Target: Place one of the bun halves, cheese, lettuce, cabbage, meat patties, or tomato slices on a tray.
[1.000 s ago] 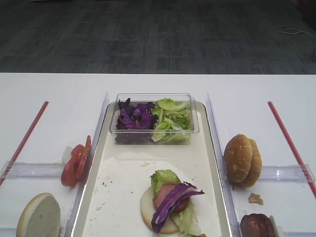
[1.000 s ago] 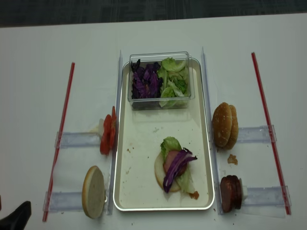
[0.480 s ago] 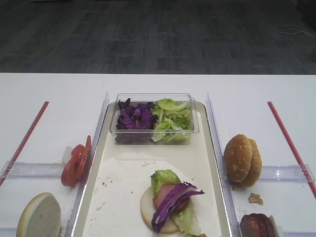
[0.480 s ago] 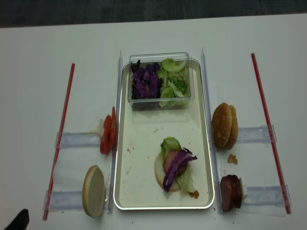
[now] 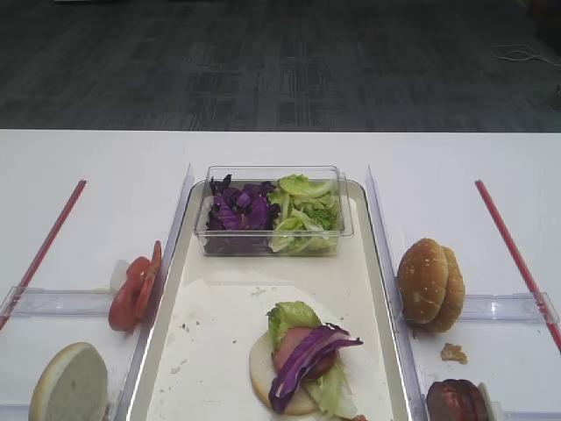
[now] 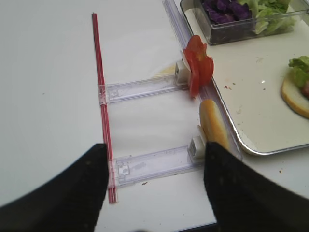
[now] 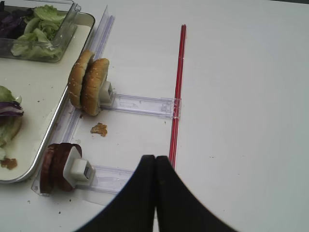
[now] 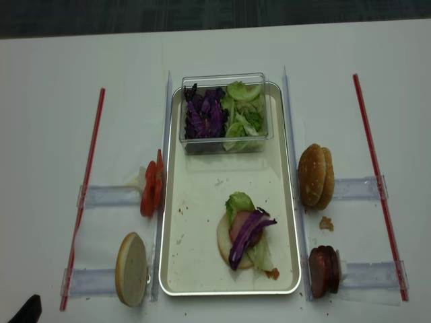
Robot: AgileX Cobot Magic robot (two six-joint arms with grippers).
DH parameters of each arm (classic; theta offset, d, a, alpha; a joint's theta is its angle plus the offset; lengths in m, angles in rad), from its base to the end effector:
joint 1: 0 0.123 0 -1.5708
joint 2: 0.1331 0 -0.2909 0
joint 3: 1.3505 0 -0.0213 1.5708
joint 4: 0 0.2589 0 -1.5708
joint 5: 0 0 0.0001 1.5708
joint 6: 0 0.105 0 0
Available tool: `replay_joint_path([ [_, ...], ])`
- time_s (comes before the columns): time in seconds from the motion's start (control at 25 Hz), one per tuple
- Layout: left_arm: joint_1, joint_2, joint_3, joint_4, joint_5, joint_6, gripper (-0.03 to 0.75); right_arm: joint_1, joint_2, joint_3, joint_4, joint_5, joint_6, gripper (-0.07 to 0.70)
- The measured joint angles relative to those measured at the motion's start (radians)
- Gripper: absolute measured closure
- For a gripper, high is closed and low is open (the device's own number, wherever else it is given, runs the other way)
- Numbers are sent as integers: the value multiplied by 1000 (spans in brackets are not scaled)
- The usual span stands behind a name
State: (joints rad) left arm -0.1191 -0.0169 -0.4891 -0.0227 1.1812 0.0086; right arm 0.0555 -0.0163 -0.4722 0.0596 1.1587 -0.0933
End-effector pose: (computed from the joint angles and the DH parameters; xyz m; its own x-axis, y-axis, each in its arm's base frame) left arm 0.0008 -0.0023 0.2608 -0.5507 0.0659 -0.8321 0.1361 0.9906 -0.0117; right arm 0.0038 0.0060 0.2580 -0.5408 -0.0994 -0.8352 -0.1387 0.9899 -0.0280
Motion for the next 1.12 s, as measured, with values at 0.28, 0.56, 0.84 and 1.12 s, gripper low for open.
replay_joint_path([
  [0.28,0,0,0,0,0,0,304,0,0,0,0,0,2,608],
  [0.56,0,0,0,0,0,0,304,0,0,0,0,0,2,608],
  [0.84,0,0,0,0,0,0,304,0,0,0,0,0,2,608],
  [1.12,0,0,0,0,0,0,304,0,0,0,0,0,2,608],
])
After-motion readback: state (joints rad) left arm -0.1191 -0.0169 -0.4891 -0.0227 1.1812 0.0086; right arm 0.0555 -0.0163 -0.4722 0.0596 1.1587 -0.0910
